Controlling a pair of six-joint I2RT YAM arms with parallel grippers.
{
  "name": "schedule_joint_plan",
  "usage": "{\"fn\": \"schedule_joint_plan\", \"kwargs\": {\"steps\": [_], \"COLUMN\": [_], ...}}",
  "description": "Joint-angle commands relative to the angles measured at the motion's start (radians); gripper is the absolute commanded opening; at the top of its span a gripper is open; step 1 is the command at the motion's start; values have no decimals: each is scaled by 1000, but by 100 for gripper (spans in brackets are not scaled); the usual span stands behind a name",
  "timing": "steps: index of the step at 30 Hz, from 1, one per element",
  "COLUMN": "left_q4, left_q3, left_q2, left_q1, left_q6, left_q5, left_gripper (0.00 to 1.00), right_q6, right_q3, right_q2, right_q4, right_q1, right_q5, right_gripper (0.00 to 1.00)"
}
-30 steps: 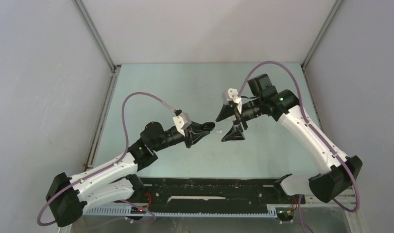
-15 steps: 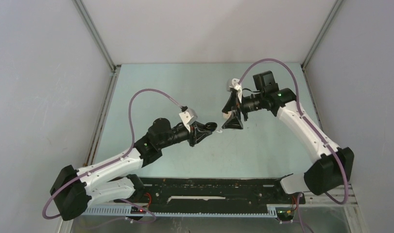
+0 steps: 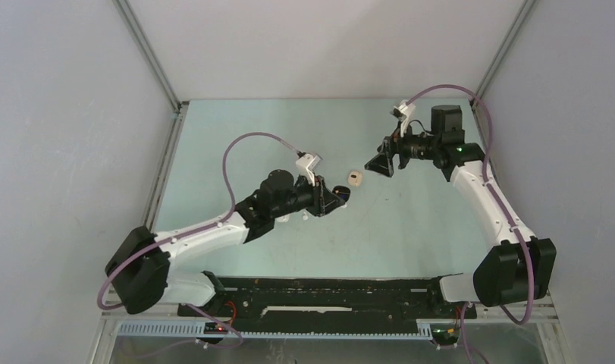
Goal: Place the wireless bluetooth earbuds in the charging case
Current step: Close the charging case, then place the charging case at the center of the board.
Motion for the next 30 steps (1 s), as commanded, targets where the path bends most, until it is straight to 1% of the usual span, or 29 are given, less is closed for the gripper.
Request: {"fn": "schedule_joint_plan", "kwargs": {"steps": [1, 4, 8, 11, 13, 15, 20, 24, 27, 30], "left_q4": [126, 170, 187, 123, 58, 12, -41, -182, -217, -250], "left_q3": [-8, 21, 145, 303, 410, 495, 596, 688, 692, 696], "left_q2": [82, 198, 393, 539, 638, 702, 796, 862, 871, 874], "left_q1": [2, 1, -17, -37, -51, -60, -65, -69, -70, -70], "left_q6": [-216, -322, -444, -481, -496, -513, -578, -572, -568, -553], "left_q5": [-11, 22, 41, 52, 63, 78, 109, 151, 141, 140], "left_gripper": [0, 0, 1, 4, 5, 7, 13, 16, 17, 20], "right_q6": [107, 116, 108, 101, 106, 111, 115, 115, 114, 114], "right_q3": [-18, -19, -20, -20, -20, -20, -21, -20, -21, -19], "right_q2": [-30, -25, -23, -24, -25, -26, -29, -24, -19, -16], "right_q4": [119, 123, 127, 125, 123, 125, 126, 127, 128, 125], "right_q1": [-61, -69, -70, -73, -84, -98, -115, -115, -114, -115], "right_q5": [29, 32, 58, 105, 107, 99, 97, 95, 96, 98], "right_gripper": [85, 85, 85, 85, 85, 85, 85, 85, 85, 85]}}
